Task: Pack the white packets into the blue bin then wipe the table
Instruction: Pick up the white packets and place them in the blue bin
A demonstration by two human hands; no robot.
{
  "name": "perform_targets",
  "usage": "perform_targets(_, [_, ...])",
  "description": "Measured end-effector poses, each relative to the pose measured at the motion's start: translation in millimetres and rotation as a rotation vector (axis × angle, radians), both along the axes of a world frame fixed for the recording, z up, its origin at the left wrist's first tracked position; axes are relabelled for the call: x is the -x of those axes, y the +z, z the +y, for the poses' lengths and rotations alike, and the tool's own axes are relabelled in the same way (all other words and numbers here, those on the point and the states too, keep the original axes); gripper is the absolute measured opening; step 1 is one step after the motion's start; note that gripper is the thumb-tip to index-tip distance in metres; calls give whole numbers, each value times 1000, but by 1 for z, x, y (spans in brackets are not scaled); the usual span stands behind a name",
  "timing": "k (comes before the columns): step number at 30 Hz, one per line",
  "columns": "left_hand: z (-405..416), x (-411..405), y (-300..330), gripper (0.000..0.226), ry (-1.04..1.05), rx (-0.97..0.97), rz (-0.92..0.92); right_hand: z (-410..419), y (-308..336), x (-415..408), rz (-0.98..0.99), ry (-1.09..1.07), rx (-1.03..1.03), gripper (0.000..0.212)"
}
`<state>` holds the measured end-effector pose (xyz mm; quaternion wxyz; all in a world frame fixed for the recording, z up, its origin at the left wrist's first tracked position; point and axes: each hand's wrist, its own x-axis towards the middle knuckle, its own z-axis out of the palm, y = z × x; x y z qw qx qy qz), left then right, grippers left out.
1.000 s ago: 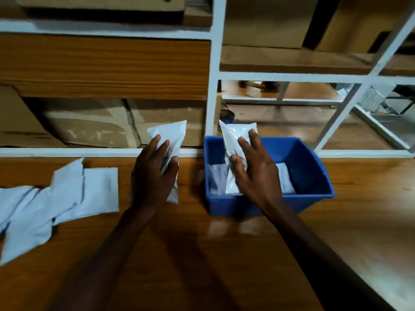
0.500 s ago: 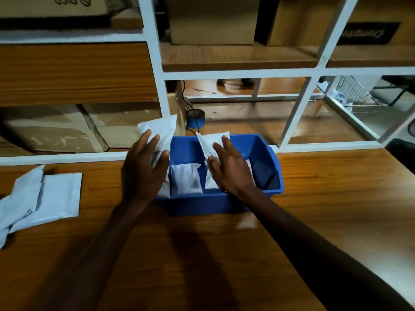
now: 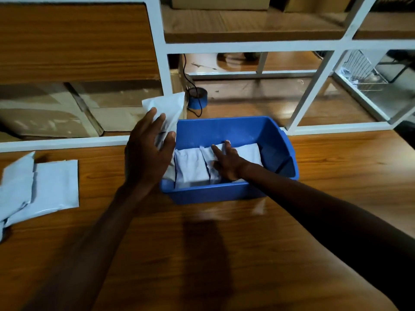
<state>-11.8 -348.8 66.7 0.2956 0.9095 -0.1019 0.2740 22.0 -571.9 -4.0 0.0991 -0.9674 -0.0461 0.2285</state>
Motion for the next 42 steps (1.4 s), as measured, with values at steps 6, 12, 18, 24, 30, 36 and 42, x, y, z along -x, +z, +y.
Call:
perform_targets(6, [2, -6, -8, 49, -12, 47, 26, 1, -9, 0, 141, 74, 133, 78])
perform_targets(12, [2, -7, -13, 49, -31, 35, 19, -4, -7, 1, 243, 139, 351, 96])
perform_targets(18, [-9, -6, -9, 48, -53, 50, 1, -3, 3, 0, 279, 168, 402, 98])
perform_targets(24, [-34, -5, -1, 45, -97, 10, -32, -22, 18, 19, 79, 5, 187, 98])
perform_targets(30, [-72, -9, -5, 43, -218, -37, -53, -72, 60, 78, -147, -54, 78, 93])
perform_targets(36, [-123, -8, -19, 45, -345, -75, 85, -125, 57, 134, -274, -166, 80, 104])
perform_targets(42, [-169, -13, -27, 44, -339, -219, 310, -137, 27, 143, -285, -173, 24, 108])
